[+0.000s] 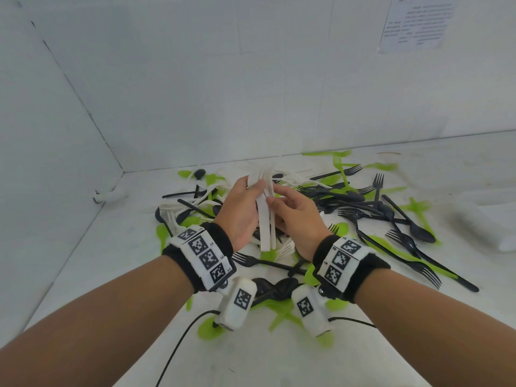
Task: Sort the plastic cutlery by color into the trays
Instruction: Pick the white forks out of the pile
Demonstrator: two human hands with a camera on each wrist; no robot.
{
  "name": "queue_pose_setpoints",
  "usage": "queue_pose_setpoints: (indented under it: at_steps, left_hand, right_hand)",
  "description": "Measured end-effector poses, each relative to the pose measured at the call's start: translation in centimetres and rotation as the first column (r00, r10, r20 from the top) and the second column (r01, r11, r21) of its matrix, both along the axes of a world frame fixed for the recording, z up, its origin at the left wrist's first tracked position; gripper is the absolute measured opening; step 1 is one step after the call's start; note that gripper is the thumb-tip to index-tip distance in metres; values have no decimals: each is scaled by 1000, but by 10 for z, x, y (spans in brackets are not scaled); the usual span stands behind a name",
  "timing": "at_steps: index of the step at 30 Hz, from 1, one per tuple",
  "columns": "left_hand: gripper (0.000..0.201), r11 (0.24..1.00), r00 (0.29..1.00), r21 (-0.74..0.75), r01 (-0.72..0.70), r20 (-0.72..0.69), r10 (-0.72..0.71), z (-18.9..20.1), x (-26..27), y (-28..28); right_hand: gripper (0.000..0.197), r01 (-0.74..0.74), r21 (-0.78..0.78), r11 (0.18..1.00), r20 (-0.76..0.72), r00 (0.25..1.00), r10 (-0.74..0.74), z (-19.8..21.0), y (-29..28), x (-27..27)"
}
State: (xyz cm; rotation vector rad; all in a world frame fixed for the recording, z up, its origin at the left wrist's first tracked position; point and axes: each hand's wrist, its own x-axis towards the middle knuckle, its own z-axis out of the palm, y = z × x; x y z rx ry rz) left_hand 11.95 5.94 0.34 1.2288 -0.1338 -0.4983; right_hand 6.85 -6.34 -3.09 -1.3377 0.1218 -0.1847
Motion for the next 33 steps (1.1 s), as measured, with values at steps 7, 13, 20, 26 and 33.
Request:
queue_pose_setpoints:
  at_steps: [7,13,20,26,33]
  left_hand:
    - [34,1000,1000,-12,-25,-7,25,-2,-1,-2]
    - [34,998,998,-19,-62,-30,62,-2,-2,-6]
    - [27,996,996,-33,-86,-41,84,-1,-2,-7]
    - [26,990,993,71,-121,26,119,-2,-5,-7]
    - [37,982,985,173,-80,162,52,-4,-4,1]
  right_hand:
    - [30,-5,-29,1000,-11,1000,5,0,-3,3]
    - [28,18,-104,994,4,1000,-18,-1,-1,0]
    - [27,48,-234,971,45,998,-38,-1,5,-3]
    - [23,81,-181,980,83,994,-67,7,8,-6]
    - [28,18,-47,999,22,1000,-17,8,8,-8]
